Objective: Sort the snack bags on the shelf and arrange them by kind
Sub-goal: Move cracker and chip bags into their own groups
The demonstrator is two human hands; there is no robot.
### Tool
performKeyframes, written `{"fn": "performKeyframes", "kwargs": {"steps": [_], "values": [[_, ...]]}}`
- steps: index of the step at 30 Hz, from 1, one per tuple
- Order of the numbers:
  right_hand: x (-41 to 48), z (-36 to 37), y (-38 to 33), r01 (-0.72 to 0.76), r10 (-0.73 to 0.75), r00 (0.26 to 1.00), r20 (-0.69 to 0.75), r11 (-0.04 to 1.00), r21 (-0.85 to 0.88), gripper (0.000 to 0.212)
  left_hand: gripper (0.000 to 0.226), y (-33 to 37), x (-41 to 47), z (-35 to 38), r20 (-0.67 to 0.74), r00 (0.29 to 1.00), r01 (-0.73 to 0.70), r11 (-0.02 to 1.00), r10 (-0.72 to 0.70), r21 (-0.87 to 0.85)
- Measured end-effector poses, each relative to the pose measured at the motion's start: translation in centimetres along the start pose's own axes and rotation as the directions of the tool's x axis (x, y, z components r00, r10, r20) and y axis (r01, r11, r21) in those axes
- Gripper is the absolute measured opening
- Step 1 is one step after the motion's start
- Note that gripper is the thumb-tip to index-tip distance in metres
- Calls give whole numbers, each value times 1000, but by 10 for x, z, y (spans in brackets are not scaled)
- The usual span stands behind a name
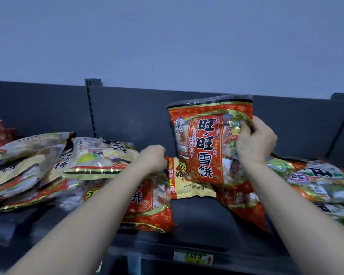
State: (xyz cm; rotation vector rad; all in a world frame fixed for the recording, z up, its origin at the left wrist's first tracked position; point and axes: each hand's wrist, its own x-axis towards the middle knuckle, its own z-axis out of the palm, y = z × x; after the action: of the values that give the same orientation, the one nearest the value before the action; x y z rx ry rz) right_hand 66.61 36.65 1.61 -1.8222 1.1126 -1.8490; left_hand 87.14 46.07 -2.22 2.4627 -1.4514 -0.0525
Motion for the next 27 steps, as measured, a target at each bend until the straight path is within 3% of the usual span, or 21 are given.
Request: {"fn": "performKeyframes", "kwargs": {"steps": [8, 12, 16, 18, 23, 25, 27], "values": [[9, -4, 27, 13, -14, 999, -31, 999, -34, 19, 28, 15, 56, 55, 216, 975, 74, 995, -57, -70], [16, -6, 37, -8, 8, 1000, -12, 1000, -20, 22, 34, 19, 76, 73, 256, 961, 145, 979, -105, -144], [22, -5, 47, -31, 30, 999, -18, 999, -35, 24, 33, 11, 91, 79, 195, 942, 327, 880, -273, -346], [24, -5, 51, -45, 44, 999, -20, 998, -40, 25, 23, 11, 96, 76, 145, 942, 335, 820, -303, -464], [26, -3, 54, -51, 51, 999, -12, 998, -37, 25, 27, 29, 98, 53, -137, 912, 180, 679, -386, -712], [27, -4, 53, -63, 63, 998, -25, 998, -19, 27, 25, 33, 94, 39, -260, 869, 68, 621, -422, -781], [25, -4, 51, -66, 66, 998, -21, 998, -23, 27, 28, 32, 92, 20, -328, 800, -61, 474, -503, -878]]}}
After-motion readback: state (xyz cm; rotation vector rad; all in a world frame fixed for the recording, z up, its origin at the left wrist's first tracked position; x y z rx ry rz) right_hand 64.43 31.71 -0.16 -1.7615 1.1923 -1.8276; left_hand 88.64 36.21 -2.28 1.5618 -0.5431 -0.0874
